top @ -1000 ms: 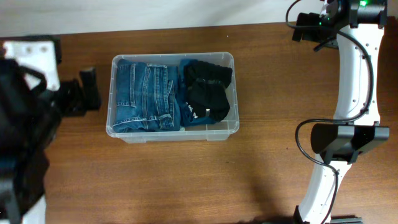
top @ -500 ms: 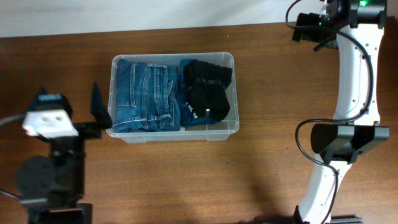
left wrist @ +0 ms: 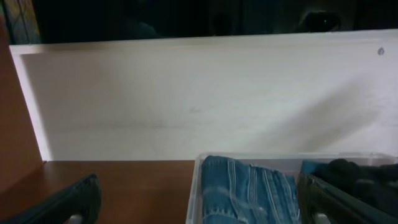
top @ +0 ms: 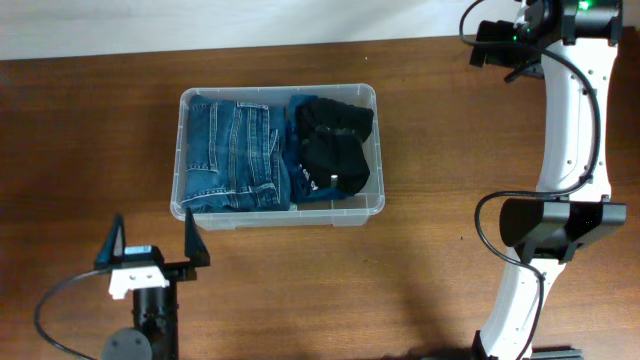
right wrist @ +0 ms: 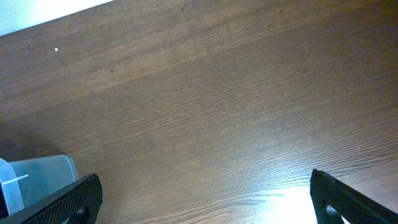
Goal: Pack container
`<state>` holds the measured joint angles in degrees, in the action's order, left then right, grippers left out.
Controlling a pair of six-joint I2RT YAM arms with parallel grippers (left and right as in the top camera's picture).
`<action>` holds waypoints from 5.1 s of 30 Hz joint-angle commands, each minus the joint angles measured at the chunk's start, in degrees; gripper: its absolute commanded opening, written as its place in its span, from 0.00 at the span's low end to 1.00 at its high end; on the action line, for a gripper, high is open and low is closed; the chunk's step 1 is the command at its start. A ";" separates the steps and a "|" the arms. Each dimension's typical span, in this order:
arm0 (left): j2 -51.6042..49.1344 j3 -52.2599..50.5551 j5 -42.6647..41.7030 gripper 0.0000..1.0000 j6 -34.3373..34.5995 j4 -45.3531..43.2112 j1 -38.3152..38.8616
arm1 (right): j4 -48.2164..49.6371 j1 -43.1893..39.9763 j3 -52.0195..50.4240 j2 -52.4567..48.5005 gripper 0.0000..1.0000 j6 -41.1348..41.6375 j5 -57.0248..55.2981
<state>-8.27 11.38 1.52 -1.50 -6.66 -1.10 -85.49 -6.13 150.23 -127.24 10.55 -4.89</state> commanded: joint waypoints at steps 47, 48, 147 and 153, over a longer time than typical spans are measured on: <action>8.00 -10.91 -1.14 0.99 0.17 11.39 -0.13 | 0.02 0.00 0.79 0.13 0.98 0.20 -0.09; 7.98 -10.91 -1.14 0.99 0.17 11.39 -0.13 | 0.02 0.00 0.79 0.13 0.98 0.20 -0.11; 7.98 -10.88 -1.14 0.99 0.17 11.41 -0.13 | 86.82 3.37 -148.06 126.53 0.98 -8.20 10.71; 7.98 -10.88 -1.14 0.99 0.17 11.39 -0.13 | 85.94 3.37 -149.92 127.05 0.98 -8.20 10.75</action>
<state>-0.67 0.95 0.86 -1.50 4.86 -1.10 1.13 -2.33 1.61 -0.86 2.37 5.13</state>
